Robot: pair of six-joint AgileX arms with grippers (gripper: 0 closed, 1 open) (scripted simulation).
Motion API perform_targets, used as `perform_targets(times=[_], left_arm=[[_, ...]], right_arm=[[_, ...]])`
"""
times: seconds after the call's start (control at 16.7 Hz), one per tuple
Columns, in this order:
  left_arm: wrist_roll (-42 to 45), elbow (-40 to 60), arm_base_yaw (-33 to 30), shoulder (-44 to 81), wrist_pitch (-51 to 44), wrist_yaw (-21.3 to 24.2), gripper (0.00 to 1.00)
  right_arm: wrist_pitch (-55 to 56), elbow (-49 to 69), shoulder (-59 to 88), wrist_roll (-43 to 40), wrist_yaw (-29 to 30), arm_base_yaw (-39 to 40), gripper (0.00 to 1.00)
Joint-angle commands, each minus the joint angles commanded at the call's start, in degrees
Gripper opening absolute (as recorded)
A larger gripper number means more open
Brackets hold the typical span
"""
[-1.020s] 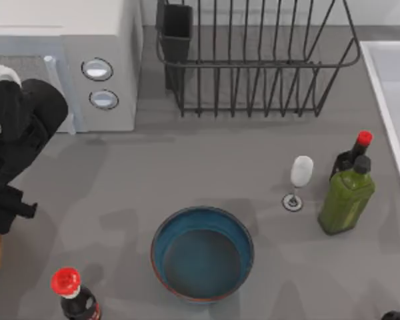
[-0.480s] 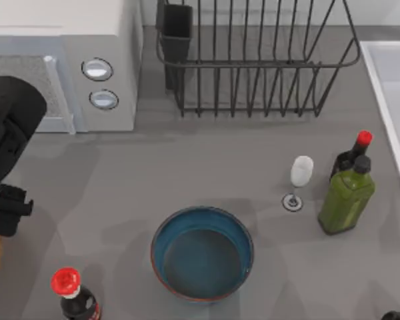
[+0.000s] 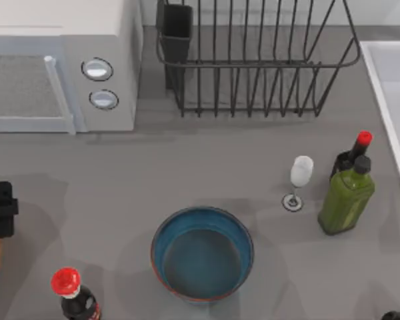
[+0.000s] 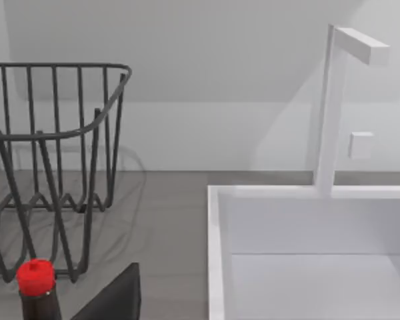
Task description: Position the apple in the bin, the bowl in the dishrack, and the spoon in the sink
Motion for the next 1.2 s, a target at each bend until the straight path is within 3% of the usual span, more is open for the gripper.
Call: perform_targets(times=[0.66, 0.84, 1.2], left_arm=[[9.08, -29.44, 8.01, -48.99, 31.78, 21.28, 1.00], [10.17, -32.79, 8.96, -53.95, 35.26, 23.88, 1.00], [10.28, -33.12, 9.06, -54.43, 35.59, 24.15, 1.00]], right_arm=[[0.00, 0.00, 0.00, 0.00, 0.00, 0.00, 1.00], [0.00, 0.00, 0.00, 0.00, 0.00, 0.00, 1.00], [0.00, 0.00, 0.00, 0.00, 0.00, 0.00, 1.00]])
